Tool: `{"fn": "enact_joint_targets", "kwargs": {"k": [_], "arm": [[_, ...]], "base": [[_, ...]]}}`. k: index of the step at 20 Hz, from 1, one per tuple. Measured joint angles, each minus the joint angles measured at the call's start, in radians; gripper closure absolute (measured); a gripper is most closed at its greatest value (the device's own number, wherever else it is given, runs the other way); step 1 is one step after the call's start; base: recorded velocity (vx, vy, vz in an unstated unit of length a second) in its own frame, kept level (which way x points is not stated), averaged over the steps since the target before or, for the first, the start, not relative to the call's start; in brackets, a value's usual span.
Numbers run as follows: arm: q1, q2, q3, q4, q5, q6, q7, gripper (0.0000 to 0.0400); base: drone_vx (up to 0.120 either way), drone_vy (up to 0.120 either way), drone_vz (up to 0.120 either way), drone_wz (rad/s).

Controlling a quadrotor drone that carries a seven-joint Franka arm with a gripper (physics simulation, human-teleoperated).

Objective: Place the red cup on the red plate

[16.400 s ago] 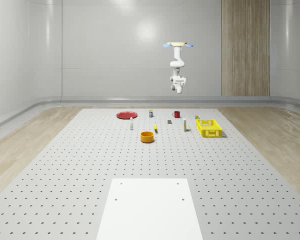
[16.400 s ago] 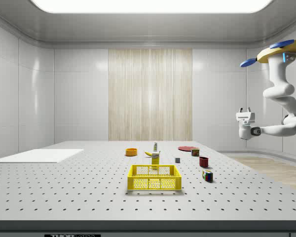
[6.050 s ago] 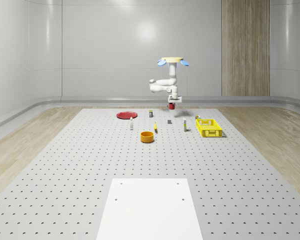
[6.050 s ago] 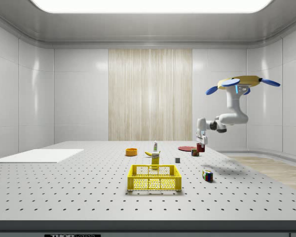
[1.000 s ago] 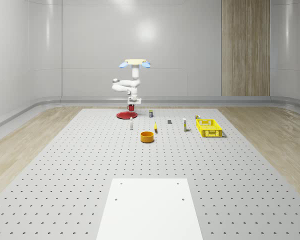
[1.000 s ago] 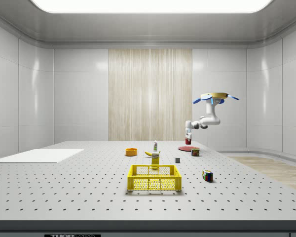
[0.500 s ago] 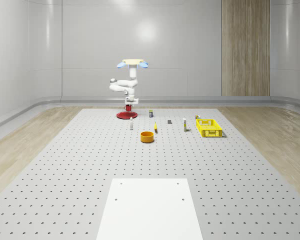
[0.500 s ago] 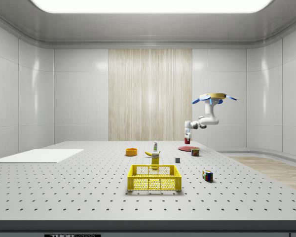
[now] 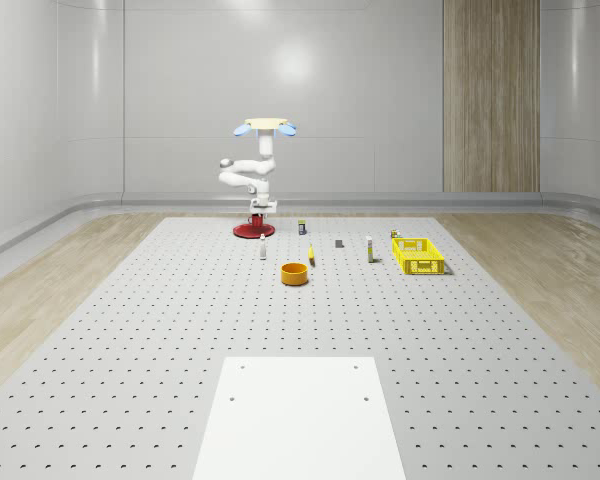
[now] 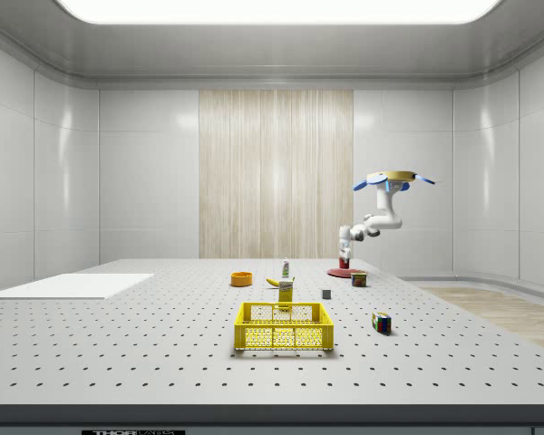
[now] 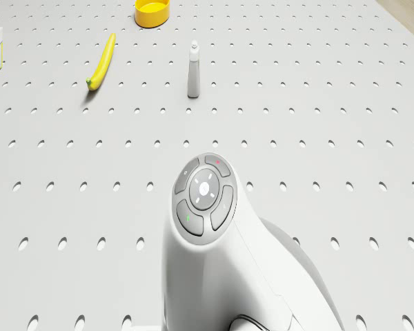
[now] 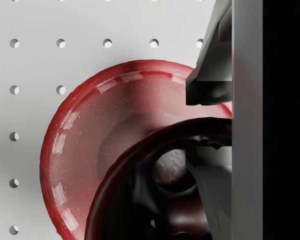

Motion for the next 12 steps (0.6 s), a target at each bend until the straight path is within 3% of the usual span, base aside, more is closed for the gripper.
{"fn": "enact_joint_targets", "kwargs": {"k": [2,3,5,7,12], "arm": [[-0.005,0.003,-0.022,0.009,-0.021,0.008,0.000,0.0301],[-0.007,0.004,-0.030,0.012,-0.029,0.011,0.000,0.0277],[-0.009,0.007,-0.044,0.017,-0.042,0.014,0.000,0.0168],[-0.010,0.010,-0.050,0.020,-0.049,0.015,-0.001,0.0102],[-0.002,0.014,-0.027,0.010,-0.030,-0.001,-0.003,0.0029]], "base": [[0.000,0.000,0.000,0.000],[0.000,0.000,0.000,0.000],[0.000,0.000,0.000,0.000],[0.000,0.000,0.000,0.000],[0.000,0.000,0.000,0.000]]}}
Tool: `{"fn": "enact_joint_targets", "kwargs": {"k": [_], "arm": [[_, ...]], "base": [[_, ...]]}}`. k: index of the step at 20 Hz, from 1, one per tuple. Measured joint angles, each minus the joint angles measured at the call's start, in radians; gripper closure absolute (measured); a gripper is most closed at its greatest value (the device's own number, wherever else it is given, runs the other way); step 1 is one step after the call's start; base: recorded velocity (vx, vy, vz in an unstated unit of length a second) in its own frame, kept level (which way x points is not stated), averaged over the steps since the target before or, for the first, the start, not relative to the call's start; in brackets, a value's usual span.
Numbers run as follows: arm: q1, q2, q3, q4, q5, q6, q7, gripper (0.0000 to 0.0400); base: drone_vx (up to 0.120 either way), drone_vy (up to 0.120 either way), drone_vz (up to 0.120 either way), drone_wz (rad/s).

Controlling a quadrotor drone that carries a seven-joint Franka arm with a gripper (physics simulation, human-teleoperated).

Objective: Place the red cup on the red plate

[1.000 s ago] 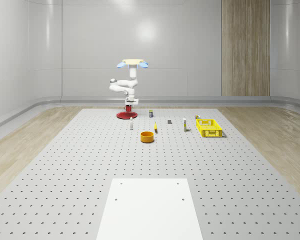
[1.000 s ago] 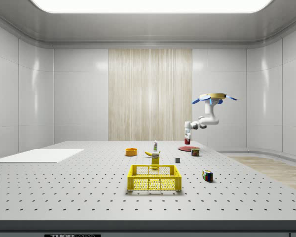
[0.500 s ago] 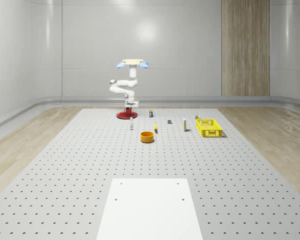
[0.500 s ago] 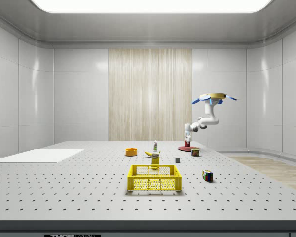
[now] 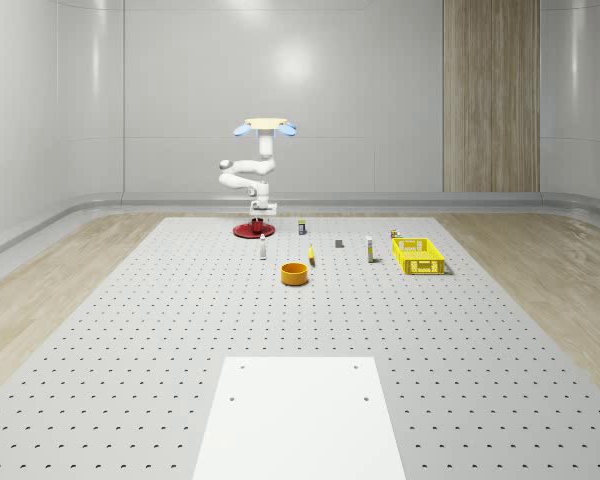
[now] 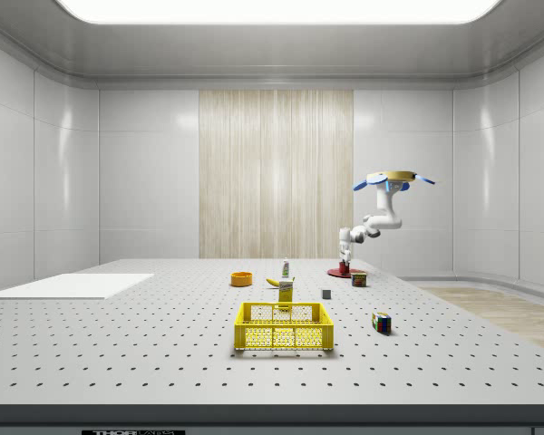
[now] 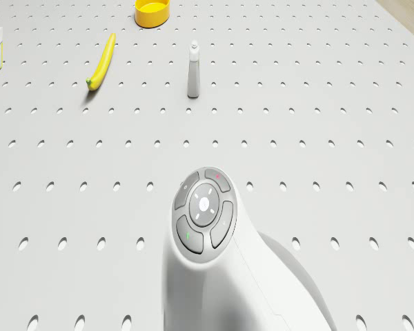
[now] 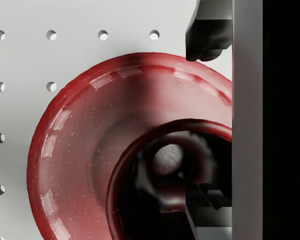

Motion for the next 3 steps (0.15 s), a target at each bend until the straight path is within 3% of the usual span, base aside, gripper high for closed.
{"fn": "enact_joint_targets", "kwargs": {"k": [3], "arm": [[0.003,0.002,0.009,-0.004,0.007,-0.006,-0.001,0.0014]], "base": [[0.000,0.000,0.000,0.000]]}}
